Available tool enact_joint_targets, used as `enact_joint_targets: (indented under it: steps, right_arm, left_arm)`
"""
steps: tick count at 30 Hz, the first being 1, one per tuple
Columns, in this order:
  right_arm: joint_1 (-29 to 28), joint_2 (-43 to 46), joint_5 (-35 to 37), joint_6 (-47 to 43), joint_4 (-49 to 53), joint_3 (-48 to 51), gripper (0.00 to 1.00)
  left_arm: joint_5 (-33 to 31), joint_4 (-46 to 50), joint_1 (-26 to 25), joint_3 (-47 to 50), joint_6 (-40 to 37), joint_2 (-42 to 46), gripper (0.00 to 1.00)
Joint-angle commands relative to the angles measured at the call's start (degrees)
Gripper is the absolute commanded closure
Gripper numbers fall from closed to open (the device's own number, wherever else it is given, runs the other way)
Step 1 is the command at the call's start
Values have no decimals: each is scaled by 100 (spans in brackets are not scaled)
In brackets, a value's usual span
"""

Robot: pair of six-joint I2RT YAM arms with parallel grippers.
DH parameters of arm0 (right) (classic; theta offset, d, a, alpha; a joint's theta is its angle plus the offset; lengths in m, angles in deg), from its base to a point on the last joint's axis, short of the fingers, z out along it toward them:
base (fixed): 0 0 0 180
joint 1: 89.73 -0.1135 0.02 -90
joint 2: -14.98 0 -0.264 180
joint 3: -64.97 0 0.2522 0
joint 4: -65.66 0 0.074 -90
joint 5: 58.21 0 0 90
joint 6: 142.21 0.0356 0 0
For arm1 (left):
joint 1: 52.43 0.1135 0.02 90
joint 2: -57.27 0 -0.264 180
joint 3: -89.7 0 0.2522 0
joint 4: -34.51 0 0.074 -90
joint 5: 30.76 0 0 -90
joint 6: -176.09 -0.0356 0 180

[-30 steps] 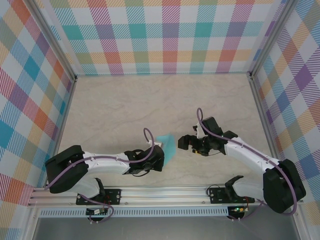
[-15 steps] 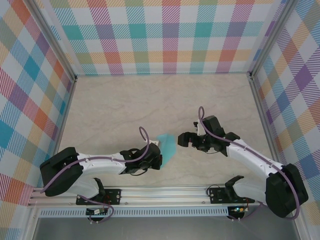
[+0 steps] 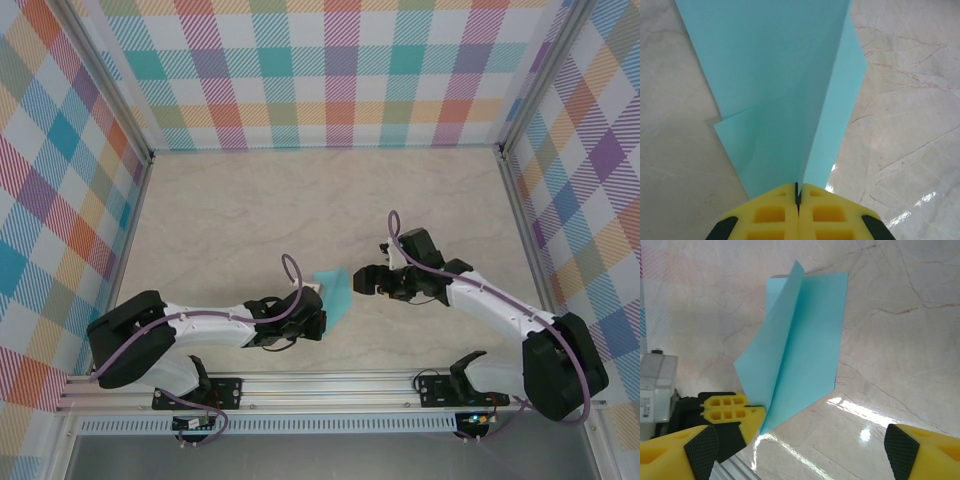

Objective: Fold a paper plane with a square sheet of paper (pick it up from the middle)
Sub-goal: Fourth fold the wing at the center of the table.

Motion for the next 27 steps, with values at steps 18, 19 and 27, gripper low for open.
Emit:
enact_joint_targets:
  steps: [18, 19, 27]
  right_arm:
    - [-274, -569, -1174, 182, -1117, 280, 41]
    - [-324, -592, -1168, 207, -1161, 278, 42]
    - [-545, -838, -1147, 179, -1261, 116, 52]
  left_arm:
    - [973, -814, 448, 396, 116, -191, 96]
    - [1045, -843, 491, 439, 95, -167, 96]
    - [1816, -1002, 820, 558, -121, -152, 96]
